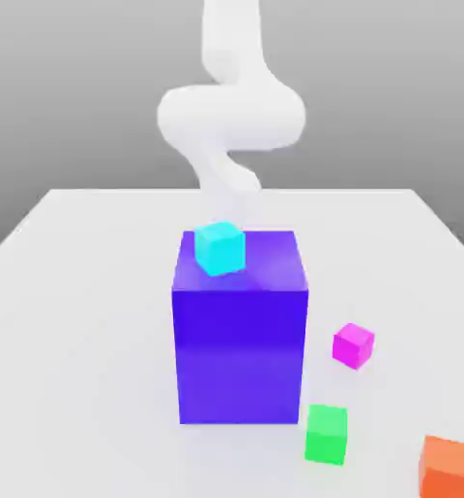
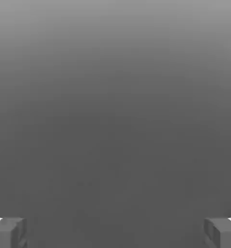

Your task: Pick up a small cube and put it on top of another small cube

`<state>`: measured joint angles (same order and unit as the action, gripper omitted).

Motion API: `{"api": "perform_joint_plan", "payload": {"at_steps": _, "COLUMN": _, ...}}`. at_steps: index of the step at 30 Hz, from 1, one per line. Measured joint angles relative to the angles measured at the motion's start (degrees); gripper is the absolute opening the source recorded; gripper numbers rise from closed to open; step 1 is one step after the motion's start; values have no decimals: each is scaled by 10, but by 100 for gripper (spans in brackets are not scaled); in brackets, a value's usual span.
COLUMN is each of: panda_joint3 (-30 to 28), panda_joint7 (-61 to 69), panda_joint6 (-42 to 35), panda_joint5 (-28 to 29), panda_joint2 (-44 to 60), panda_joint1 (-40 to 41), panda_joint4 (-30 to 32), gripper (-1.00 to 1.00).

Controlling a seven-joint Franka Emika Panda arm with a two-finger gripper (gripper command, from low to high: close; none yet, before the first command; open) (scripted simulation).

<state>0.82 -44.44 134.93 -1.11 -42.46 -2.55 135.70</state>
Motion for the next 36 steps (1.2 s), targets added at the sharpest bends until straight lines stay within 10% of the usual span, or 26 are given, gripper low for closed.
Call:
{"api": "perform_joint_plan", "payload": {"at_steps": 19, "panda_joint3": 139, "panda_joint7": 90, "panda_joint6": 332, "panda_joint5": -41, "panda_joint2": 383, "panda_joint1": -233, "panda_joint4": 354, "gripper": 0}}
{"api": "perform_joint_plan", "payload": {"at_steps": 26, "panda_joint3": 9, "panda_joint7": 23, "panda_joint6": 457, "panda_joint5": 57, "panda_joint2": 537, "panda_joint1": -345, "panda_joint4": 337, "gripper": 0}}
{"api": "perform_joint_plan", "payload": {"at_steps": 27, "panda_joint3": -4, "panda_joint7": 24, "panda_joint6": 472, "panda_joint5": 54, "panda_joint2": 555, "panda_joint1": -360, "panda_joint4": 334, "gripper": -100}}
{"api": "perform_joint_plan", "payload": {"at_steps": 36, "panda_joint3": 14, "panda_joint7": 27, "panda_joint6": 449, "panda_joint5": 52, "panda_joint2": 527, "panda_joint1": -342, "panda_joint4": 338, "gripper": -100}}
